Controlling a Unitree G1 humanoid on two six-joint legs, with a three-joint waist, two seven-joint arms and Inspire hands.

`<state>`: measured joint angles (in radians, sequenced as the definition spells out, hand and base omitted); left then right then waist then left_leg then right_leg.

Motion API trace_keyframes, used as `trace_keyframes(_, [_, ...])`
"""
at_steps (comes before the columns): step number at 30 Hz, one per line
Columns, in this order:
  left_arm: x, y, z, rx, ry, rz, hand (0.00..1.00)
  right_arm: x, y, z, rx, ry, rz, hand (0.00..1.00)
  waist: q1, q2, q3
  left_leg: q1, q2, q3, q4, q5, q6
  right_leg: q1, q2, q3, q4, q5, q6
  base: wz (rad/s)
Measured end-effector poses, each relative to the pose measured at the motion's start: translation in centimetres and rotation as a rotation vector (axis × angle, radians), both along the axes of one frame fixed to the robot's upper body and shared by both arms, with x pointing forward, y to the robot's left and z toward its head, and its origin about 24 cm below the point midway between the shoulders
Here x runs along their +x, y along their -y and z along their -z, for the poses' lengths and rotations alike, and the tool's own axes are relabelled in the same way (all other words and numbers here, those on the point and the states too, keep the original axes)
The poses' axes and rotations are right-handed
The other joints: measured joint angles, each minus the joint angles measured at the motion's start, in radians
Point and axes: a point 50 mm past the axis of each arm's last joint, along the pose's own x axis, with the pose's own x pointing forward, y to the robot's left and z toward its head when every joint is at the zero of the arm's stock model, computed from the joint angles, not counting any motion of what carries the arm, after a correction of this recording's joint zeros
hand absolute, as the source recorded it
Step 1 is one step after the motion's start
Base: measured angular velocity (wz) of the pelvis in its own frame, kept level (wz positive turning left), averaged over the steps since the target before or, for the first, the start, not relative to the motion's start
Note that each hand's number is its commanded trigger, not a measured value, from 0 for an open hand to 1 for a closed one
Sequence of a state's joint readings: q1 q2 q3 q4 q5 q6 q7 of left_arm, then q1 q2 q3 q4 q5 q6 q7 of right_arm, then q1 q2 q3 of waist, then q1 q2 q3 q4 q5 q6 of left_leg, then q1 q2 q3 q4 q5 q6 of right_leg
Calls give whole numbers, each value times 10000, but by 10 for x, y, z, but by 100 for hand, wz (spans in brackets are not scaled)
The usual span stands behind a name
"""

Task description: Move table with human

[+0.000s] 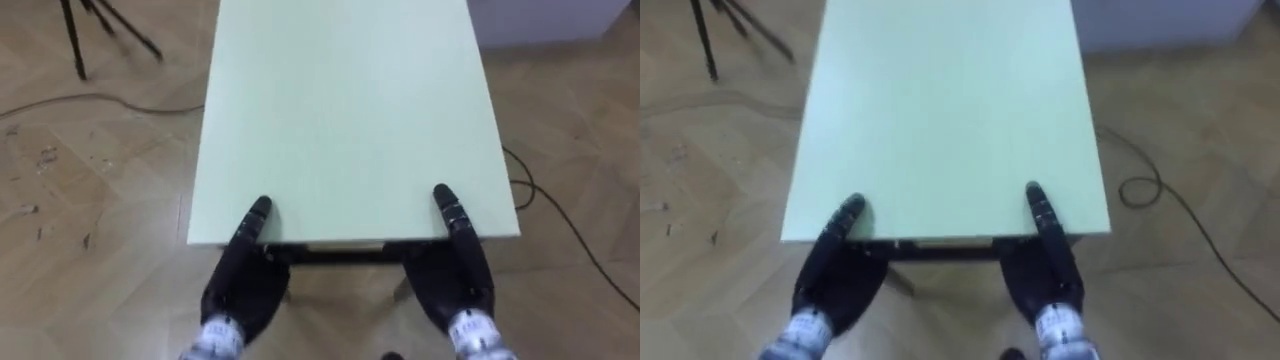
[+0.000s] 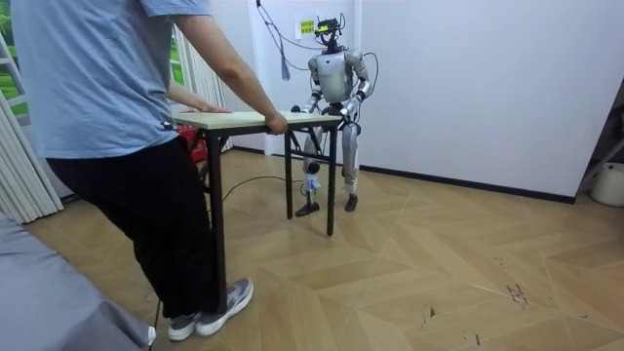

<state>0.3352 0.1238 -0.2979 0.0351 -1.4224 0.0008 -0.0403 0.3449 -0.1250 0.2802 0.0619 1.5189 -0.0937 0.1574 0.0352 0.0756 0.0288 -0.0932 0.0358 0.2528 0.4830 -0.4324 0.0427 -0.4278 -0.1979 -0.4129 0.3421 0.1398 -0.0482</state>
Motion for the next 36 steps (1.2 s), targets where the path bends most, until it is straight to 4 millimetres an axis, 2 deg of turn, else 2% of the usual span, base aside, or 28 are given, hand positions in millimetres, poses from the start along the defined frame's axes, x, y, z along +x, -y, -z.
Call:
trace_keyframes(2, [-2, 0, 3, 56, -147, 53, 100, -2, 1, 3, -58, -130, -38, 100, -27, 22, 11, -52, -159, 316, 25, 19, 189, -30, -219, 42, -24, 136, -12, 6])
trace_keyframes(3, [-3, 1, 5, 34, -243, 134, 100, -5, 2, 4, -60, -250, -69, 100, -15, 24, 10, -55, -242, 379, 34, 76, 291, -17, -321, 55, -53, 394, 91, 13])
trace_keyframes(4, [-5, 2, 7, 5, -338, 114, 100, -5, 4, 6, -40, -341, -35, 100, -33, 16, 2, -109, -276, 455, 62, 135, 386, 6, -311, 211, -239, 817, 310, 6])
trace_keyframes(5, [-6, 2, 8, -11, -374, 108, 100, -6, 5, 6, -45, -376, -59, 100, -63, 9, -9, -181, -273, 453, 81, 175, 449, 9, -314, 295, -358, 1016, 505, 22])
trace_keyframes(6, [-6, 2, 8, 12, -381, 205, 100, -7, 6, 7, -20, -428, -42, 100, -234, -4, -7, -366, -266, 448, 196, 248, 569, -4, -438, 417, -307, 1231, 831, 43])
trace_keyframes(7, [-6, 3, 8, 24, -399, 254, 100, -8, 7, 7, -6, -474, 1, 100, -361, -19, -6, -431, -241, 474, 246, 283, 610, -27, -562, 471, 9, 1078, 876, 85])
trace_keyframes(8, [-7, 5, 9, 1, -466, 336, 100, -12, 10, 9, 56, -600, 97, 100, -665, -27, -3, -491, -191, 531, 284, 379, 684, -65, -930, 425, 1457, 85, 934, 105])
trace_keyframes(9, [-7, 8, 9, 9, -459, 467, 100, -16, 12, 9, 91, -672, 241, 100, -820, -55, -4, -524, -71, 844, 270, 461, 712, -44, -1220, 405, 2975, -939, 949, 107])
trace_keyframes(10, [-7, 8, 9, 90, -403, 546, 100, -19, 14, 9, 182, -726, 362, 100, -843, -193, -23, -525, -53, 1205, 123, 610, 744, 26, -1425, 459, 4133, -1569, 897, 71])
trace_keyframes(14, [-7, 9, 8, 357, -282, 656, 100, -20, 16, 10, 328, -849, 439, 100, -810, -446, -17, -520, 55, 2133, -205, 929, 853, 484, -1536, 547, 5794, -2332, 906, 28])
trace_keyframes(17, [-7, 8, 8, 403, -254, 569, 100, -21, 14, 10, 371, -912, 408, 100, -559, -722, -17, -408, 27, 2828, -368, 1083, 902, 1434, -1622, 681, 6706, -2978, 1005, -5])
trace_keyframes(18, [-9, 6, 7, 406, -245, 458, 100, -20, 12, 9, 399, -937, 310, 100, -481, -831, -6, -436, 20, 2983, -368, 1152, 891, 1956, -1590, 728, 6628, -3232, 1187, -50])
trace_keyframes(19, [-10, 4, 5, 462, -173, 461, 100, -20, 11, 9, 425, -935, 263, 100, -257, -985, -19, -493, 35, 3202, -365, 1243, 864, 2341, -1477, 969, 6343, -3513, 1325, -47])
trace_keyframes(20, [-10, 4, 5, 486, -137, 469, 100, -19, 10, 9, 441, -912, 244, 100, -161, -1047, -39, -577, 58, 3270, -354, 1309, 861, 2496, -1401, 1029, 6044, -3761, 1426, -42])
trace_keyframes(21, [-8, 3, 3, 493, -40, 461, 100, -17, 9, 8, 485, -830, 224, 100, -25, -1114, -17, -764, 143, 3391, -344, 1460, 852, 2673, -1151, 1062, 5240, -4227, 1520, -24])
trace_keyframes(22, [-8, 3, 2, 486, -24, 430, 100, -16, 9, 7, 496, -798, 196, 100, 8, -1104, -24, -855, 221, 3423, -340, 1526, 844, 2756, -990, 1065, 4848, -4364, 1533, -28])
trace_keyframes(23, [-8, 2, 1, 499, 41, 357, 100, -14, 6, 6, 539, -745, 84, 100, 105, -1125, -25, -997, 382, 3482, -397, 1726, 802, 2958, -662, 1117, 3978, -4556, 1573, -33])
trace_keyframes(24, [-7, 0, -1, 560, 172, 274, 100, -13, 3, 6, 646, -699, 33, 100, 225, -1255, -53, -1185, 527, 3600, -520, 1939, 770, 3136, -361, 1117, 3204, -4769, 1507, -40])
trace_keyframes(25, [-6, -5, -6, 662, 389, 157, 100, -9, -1, 4, 767, -577, -19, 100, 296, -1531, -37, -1439, 678, 3887, -489, 2062, 778, 3145, -289, 1119, 2970, -5042, 1361, -26])
trace_keyframes(26, [-5, -8, -7, 749, 475, 133, 100, -8, -4, 3, 840, -549, -60, 100, 279, -1670, -64, -1523, 749, 3965, -400, 2110, 785, 3201, -298, 1125, 2943, -5149, 1290, -12])
trace_keyframes(27, [-3, -11, -9, 859, 578, 108, 100, -7, -7, 3, 957, -522, -79, 100, 305, -1856, -61, -1743, 873, 3929, -206, 2231, 759, 3443, -247, 1208, 2376, -5315, 1326, -6])
trace_keyframes(28, [-3, -12, -9, 875, 597, 75, 100, -5, -9, 2, 984, -515, -102, 100, 336, -1877, -59, -1865, 995, 3924, -111, 2292, 726, 3471, -71, 1261, 1998, -5360, 1298, -26])
trace_keyframes(29, [-2, -14, -9, 922, 646, -79, 100, -2, -11, 1, 945, -469, -171, 100, 453, -1817, -51, -2105, 1311, 3927, 17, 2403, 638, 3477, 262, 1118, 1434, -5312, 1057, -39])
trace_keyframes(30, [-2, -15, -9, 950, 658, -90, 100, -1, -11, 1, 933, -471, -200, 100, 555, -1715, -51, -2276, 1621, 3913, 25, 2608, 584, 3482, 646, 1085, 1014, -5083, 692, -35])
trace_keyframes(31, [-3, -16, -9, 994, 651, -78, 100, -2, -12, 1, 953, -495, -224, 100, 574, -1658, -42, -2374, 1855, 3873, -43, 2862, 547, 3476, 985, 1042, 671, -4822, 501, -18])
trace_keyframes(33, [-5, -18, -8, 1033, 616, -88, 100, -2, -13, 2, 928, -522, -307, 100, 588, -1603, -37, -2452, 2078, 3802, -234, 3234, 499, 3378, 1311, 1022, 469, -4573, 229, -8])
trace_keyframes(35, [-9, -17, -5, 1051, 467, -96, 100, -3, -13, 4, 834, -609, -342, 100, 609, -1465, -25, -2409, 2147, 3734, -480, 3601, 429, 3320, 1548, 932, 327, -4395, -1, -9])
trace_keyframes(36, [-10, -16, -5, 1001, 426, -108, 100, -3, -12, 4, 769, -588, -331, 100, 640, -1372, -18, -2418, 2164, 3690, -749, 3926, 354, 3174, 1647, 936, 329, -4302, -152, -11])
